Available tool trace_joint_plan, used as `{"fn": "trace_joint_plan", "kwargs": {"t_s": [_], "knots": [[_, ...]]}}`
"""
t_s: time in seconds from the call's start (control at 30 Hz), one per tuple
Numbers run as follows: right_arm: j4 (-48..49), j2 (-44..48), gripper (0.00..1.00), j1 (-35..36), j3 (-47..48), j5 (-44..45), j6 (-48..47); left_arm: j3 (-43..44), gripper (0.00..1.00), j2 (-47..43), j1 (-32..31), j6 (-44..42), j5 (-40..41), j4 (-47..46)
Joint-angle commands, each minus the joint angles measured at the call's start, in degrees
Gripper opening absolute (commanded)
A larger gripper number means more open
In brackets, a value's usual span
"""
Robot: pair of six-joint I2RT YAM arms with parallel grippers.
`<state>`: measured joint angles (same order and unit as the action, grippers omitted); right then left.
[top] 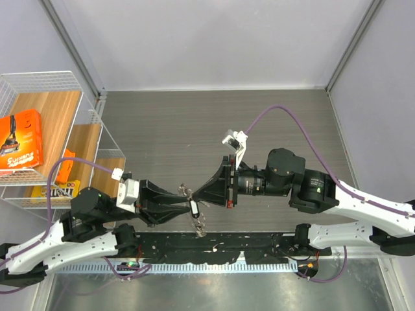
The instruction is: Put the keys on the keyring
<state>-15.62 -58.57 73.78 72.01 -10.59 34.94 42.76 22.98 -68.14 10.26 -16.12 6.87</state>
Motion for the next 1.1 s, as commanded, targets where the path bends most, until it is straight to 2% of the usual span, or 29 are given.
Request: {"fn": "trace_joint_plan", "kwargs": {"t_s": [0.0,0.3,0.53,0.73,1.07], "knots": [[6.56,-0.06,0.05,0.23,-0.20,1.54,1.71,0.83,0.30,0.22,0.11,0.29,-0.49,-3.54],[7.09,-0.58,0.06,0.23,-0.03,1.36,2.15,0.57,0.23,-0.13,0.11,0.11,0.30,-3.01],[7.27,-0.58,0.06,0.23,-0.11,1.19,2.33,1.36,0.00,0.66,0.02,-0.15,0.65,-1.95],[4.64,-1.37,0.06,0.23,0.15,0.75,1.54,3.37,0.00,1.63,0.11,-0.07,1.79,0.50],[-0.38,-2.43,0.05,0.31,0.85,5.66,0.57,8.21,0.00,4.88,0.11,0.29,6.01,7.98]]}}
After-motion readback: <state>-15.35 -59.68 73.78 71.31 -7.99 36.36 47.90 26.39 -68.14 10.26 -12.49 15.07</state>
